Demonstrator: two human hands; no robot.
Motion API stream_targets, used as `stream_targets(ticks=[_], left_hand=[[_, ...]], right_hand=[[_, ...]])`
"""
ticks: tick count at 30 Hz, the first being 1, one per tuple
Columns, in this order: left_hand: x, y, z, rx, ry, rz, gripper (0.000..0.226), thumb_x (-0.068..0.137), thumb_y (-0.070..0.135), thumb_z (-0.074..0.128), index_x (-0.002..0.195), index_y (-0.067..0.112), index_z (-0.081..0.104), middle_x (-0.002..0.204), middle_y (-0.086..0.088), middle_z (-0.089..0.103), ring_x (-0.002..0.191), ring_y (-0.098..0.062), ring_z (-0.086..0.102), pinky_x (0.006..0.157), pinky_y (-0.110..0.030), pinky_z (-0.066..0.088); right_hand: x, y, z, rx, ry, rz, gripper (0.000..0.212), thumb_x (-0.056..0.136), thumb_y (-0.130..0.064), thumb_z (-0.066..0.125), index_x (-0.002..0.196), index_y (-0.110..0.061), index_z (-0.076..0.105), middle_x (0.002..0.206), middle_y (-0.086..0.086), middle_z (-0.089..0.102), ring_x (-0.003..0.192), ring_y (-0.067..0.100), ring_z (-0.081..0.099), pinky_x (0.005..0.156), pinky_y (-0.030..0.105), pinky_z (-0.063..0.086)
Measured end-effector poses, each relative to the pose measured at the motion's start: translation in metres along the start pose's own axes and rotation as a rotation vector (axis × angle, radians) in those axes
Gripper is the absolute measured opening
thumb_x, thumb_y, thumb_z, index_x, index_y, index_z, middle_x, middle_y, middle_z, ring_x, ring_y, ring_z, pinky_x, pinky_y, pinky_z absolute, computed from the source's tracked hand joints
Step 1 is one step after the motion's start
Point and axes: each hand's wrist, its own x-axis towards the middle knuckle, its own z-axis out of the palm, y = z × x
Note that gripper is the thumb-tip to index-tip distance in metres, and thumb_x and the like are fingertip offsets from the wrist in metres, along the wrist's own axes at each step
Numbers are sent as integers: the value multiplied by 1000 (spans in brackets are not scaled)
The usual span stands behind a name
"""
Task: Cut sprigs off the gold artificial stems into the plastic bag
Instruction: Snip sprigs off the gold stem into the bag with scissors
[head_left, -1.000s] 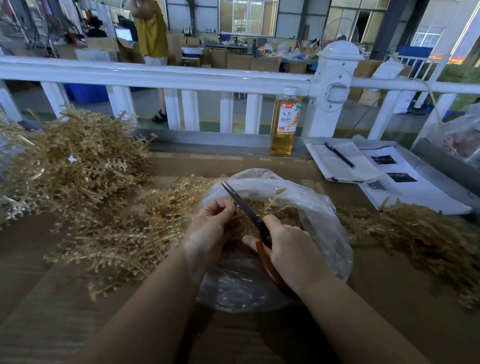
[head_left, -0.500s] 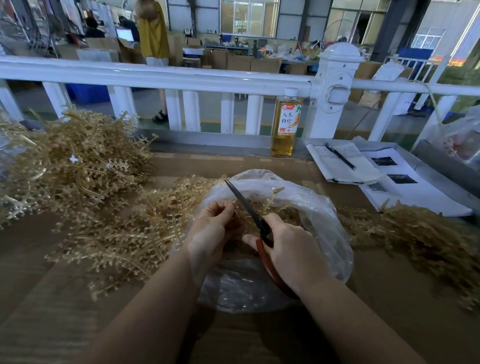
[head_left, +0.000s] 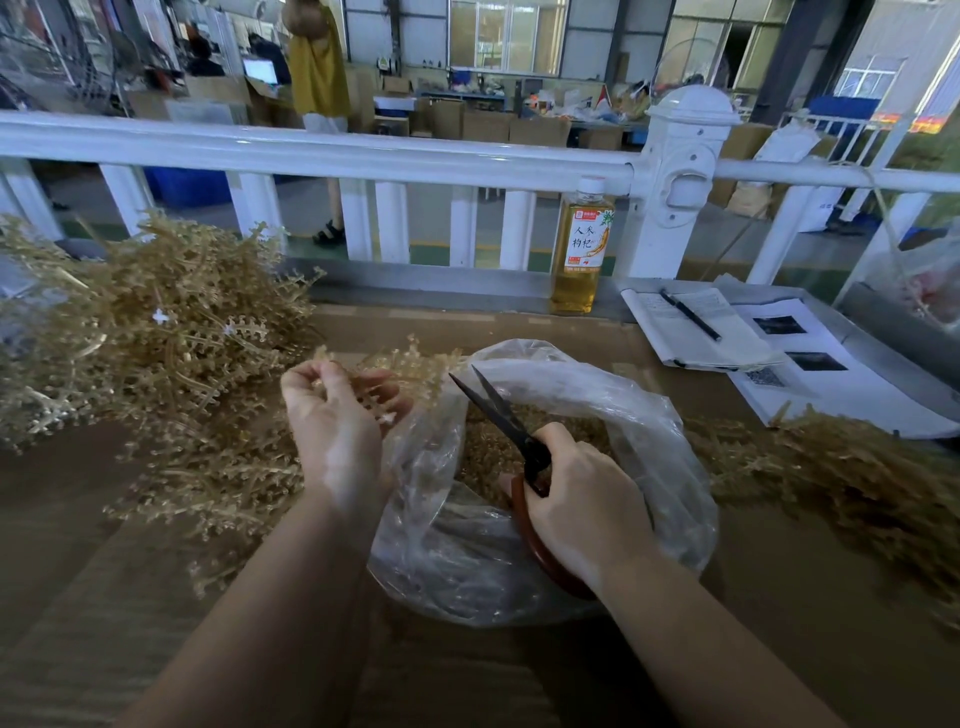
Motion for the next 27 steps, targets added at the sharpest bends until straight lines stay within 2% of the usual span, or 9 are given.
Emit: stream_targets(ticks=[3,8,13,15,18,22,27], left_hand=[[2,4,-2,-8,62,31,16,103,26,34,88,29,39,55,11,62,48,-4,58,45,-20,48],[3,5,1,23,55,-33,15,103,22,37,89,25,42,56,8,63,48,-3,57,45,-19,50],[3,2,5,0,-70,-139,8,100,10,45,104,6,49,74,-2,60,59,-8,59,59,-22,55],[6,2,7,-6,-152,-184,7,96,3,49,100,3,55,79,-5,61,65,-9,61,65,-20,56],[7,2,11,-27,-285,-261,14,92,-4,51,94,5,62,75,-4,63,65,-9,64,63,-17,54],[6,2,13,-8,-323,-238,24,96,11,50,83,16,69,76,-1,67,68,-9,63,63,-22,55],[5,7,15,1,-188,-138,24,101,20,43,84,23,61,81,-1,72,71,-11,67,68,-28,54]], right_hand=[[1,0,0,-1,-5,15,31,90,-48,56,112,-28,47,96,-2,61,96,22,58,78,32,47],[0,-1,-1,24,31,7,33,90,-48,58,114,-27,48,98,-2,62,96,21,59,78,31,47],[-1,2,-1,12,58,17,33,89,-49,59,112,-26,50,96,-3,62,94,19,59,71,27,42],[-1,3,0,7,67,36,34,90,-49,58,113,-26,50,97,-3,62,94,18,59,69,23,38],[-1,5,1,4,60,65,34,90,-50,58,113,-26,49,99,-3,62,95,17,59,71,22,39],[-1,3,1,-4,59,85,34,90,-50,57,112,-26,47,97,-3,60,94,18,58,69,24,38],[0,-3,0,-2,19,87,41,89,-39,58,117,-21,36,104,1,60,100,22,58,74,29,44]])
